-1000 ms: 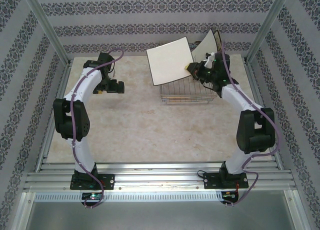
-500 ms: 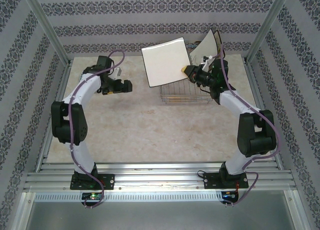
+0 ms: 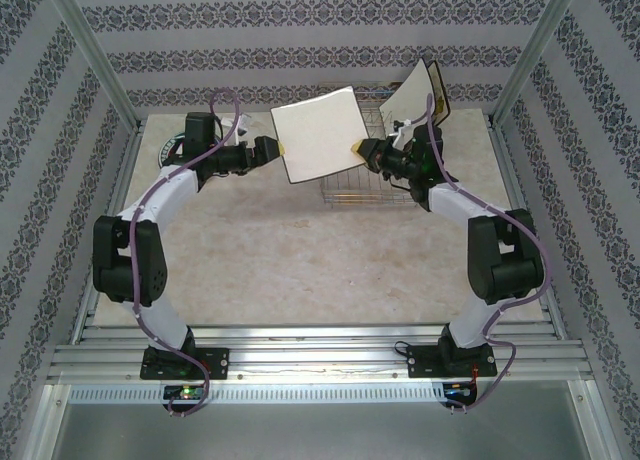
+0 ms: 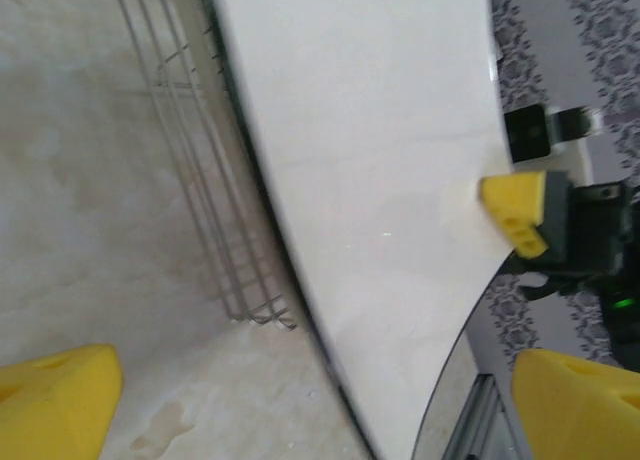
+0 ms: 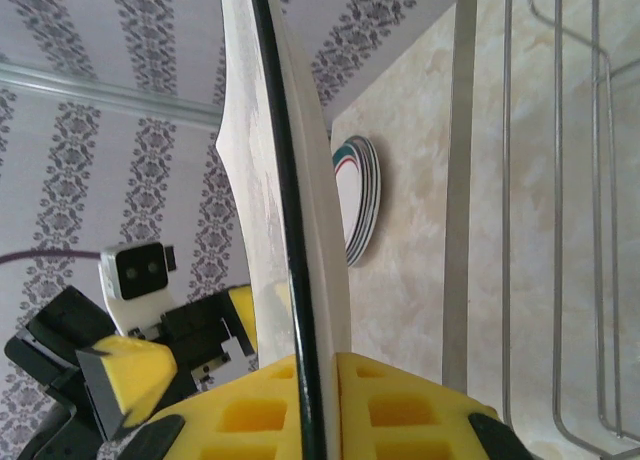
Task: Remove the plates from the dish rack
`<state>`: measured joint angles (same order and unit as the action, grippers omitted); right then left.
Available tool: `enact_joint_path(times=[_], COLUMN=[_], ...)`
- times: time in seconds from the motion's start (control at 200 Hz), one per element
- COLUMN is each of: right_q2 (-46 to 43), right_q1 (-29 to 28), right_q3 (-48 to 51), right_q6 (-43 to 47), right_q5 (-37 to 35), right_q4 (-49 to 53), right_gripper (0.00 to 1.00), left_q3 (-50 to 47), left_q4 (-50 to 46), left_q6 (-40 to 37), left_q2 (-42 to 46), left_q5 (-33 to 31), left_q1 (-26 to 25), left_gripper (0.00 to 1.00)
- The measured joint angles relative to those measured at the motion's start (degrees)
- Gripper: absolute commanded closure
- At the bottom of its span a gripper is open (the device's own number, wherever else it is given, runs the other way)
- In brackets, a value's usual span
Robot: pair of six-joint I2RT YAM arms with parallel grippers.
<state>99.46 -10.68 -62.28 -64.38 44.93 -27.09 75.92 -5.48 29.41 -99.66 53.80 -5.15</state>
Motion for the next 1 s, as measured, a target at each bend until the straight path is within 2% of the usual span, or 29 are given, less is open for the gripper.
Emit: enact_joint_path(times=[0.355, 0.525, 0.674, 0.779, 0.819, 0.999], right_q2=[0.68, 0.85, 1.99, 2.54, 2.62, 3.43], right_q1=[-2.36, -2.36, -2.62, -2.97, -2.99, -3.13], right_q3=[-1.09, -1.38, -1.73, -1.73, -1.75, -2.40], right_q6=[0.04, 0.02, 0.02, 0.00, -0.02, 0.68], right_q5=[1.29, 1.46, 1.38, 1.44, 1.46, 1.81], right_q4=[-0.33, -0.63, -0.66, -0.63, -0.81, -1.70], right_gripper=[1.00, 1.00, 1.00, 1.00, 1.00, 1.00], left_q3=[-2.40, -6.01, -6.67, -6.95, -7.04, -7.06], left_q4=[12.15, 29.03, 41.62, 44.28, 44.85, 44.48], left_q6=[9.07, 20.28, 29.73, 32.52, 33.03, 35.30], left_q2=[-5.22, -8.11, -12.00, -12.39, -12.39, -12.35], left_q5=[3.26, 6.40, 8.22, 8.94, 9.01, 9.42], left_q1=[0.00, 0.00, 0.00, 0.00, 0.11, 0.66], left_gripper=[0.33, 0.56, 0.68, 0.83, 1.00, 1.00])
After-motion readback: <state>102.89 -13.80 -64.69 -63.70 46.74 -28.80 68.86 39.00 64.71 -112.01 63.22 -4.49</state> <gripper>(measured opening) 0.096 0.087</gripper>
